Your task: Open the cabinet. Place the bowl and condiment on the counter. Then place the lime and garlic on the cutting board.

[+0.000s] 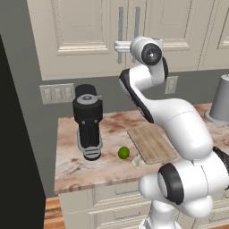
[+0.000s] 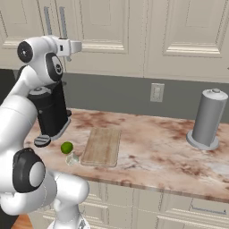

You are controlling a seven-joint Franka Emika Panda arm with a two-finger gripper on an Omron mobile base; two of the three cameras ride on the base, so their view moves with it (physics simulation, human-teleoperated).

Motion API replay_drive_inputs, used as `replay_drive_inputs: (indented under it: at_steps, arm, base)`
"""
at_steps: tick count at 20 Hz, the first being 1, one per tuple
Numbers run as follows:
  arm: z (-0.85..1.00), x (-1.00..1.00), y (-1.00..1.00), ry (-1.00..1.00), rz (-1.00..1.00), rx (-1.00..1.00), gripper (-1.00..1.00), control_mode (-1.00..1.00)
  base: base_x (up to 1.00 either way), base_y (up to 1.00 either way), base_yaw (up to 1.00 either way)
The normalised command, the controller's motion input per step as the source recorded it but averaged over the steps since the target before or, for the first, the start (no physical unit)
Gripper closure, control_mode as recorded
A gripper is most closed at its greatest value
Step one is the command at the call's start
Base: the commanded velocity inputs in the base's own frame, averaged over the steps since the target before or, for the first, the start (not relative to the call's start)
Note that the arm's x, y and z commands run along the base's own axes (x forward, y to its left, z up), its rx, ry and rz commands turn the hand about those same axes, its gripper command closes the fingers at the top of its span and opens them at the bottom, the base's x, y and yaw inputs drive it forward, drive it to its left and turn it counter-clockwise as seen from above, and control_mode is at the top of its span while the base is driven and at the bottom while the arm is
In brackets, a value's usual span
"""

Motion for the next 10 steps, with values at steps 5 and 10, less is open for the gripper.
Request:
replay_drive_inputs:
  at_steps: [5,10]
  arm:
    - [0.0,0.32,0.01,0.0,0.0,0.0,1.0,-1.0]
    - [0.0,0.15,0.0,0.0,0.0,0.0,1.0,-1.0]
  base:
    - [0.0,0.0,0.0]
    - [0.0,0.0,0.0]
